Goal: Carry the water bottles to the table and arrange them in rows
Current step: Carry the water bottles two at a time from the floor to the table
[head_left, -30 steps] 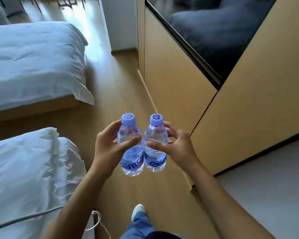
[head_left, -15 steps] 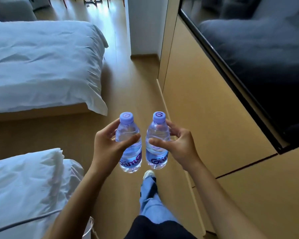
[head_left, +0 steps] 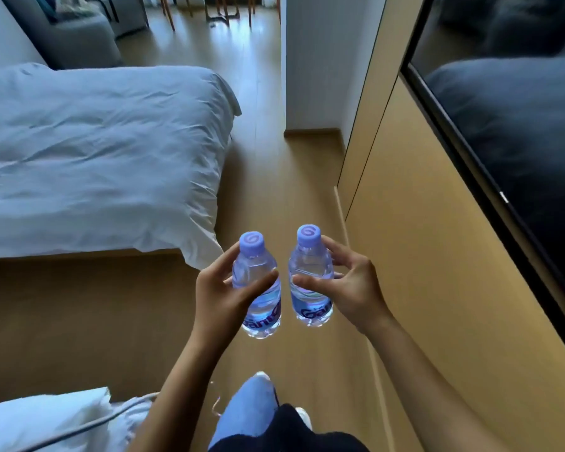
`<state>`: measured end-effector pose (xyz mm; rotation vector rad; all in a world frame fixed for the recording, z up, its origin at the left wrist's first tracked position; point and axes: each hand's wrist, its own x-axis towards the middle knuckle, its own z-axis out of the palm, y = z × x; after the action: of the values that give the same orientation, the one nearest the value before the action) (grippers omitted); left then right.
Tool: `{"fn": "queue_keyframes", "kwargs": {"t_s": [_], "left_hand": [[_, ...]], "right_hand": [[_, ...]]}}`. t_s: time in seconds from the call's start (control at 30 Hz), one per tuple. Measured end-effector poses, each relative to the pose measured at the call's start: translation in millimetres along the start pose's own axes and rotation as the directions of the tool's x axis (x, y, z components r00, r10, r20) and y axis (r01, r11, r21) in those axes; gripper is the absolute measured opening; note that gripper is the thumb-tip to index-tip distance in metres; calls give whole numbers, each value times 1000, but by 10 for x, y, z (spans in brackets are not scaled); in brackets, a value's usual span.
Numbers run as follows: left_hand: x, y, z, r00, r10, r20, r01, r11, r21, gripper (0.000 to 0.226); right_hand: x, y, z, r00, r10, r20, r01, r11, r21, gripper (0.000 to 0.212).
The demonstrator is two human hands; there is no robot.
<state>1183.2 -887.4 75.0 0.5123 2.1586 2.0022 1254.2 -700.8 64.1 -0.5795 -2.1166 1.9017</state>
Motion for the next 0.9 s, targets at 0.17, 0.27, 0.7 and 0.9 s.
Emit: {"fn": "queue_keyframes", "kwargs": {"t_s": [0.17,0.27,0.7,0.9], "left_hand": [[1228,-282,53,1000,-19,-6,19,1000,-14,31],[1964,-442,43,1000,-22,-9,22,1000,-15,38],[5044,-790,147,1000,-9,17,9,1000,-15,46],[6443,-1000,489,1000,-19,-12,19,1000,-2,46]], "right_hand": [[1220,8,79,1000,11,-17,-11,1000,-23,72],[1938,-6,155,1000,6,-27,-7,999,-43,69],[4937,-340,382,997,27,-76,-31,998,-54,67],[6421,-303,271,999,16,-32,-18,998,-67,70]]}}
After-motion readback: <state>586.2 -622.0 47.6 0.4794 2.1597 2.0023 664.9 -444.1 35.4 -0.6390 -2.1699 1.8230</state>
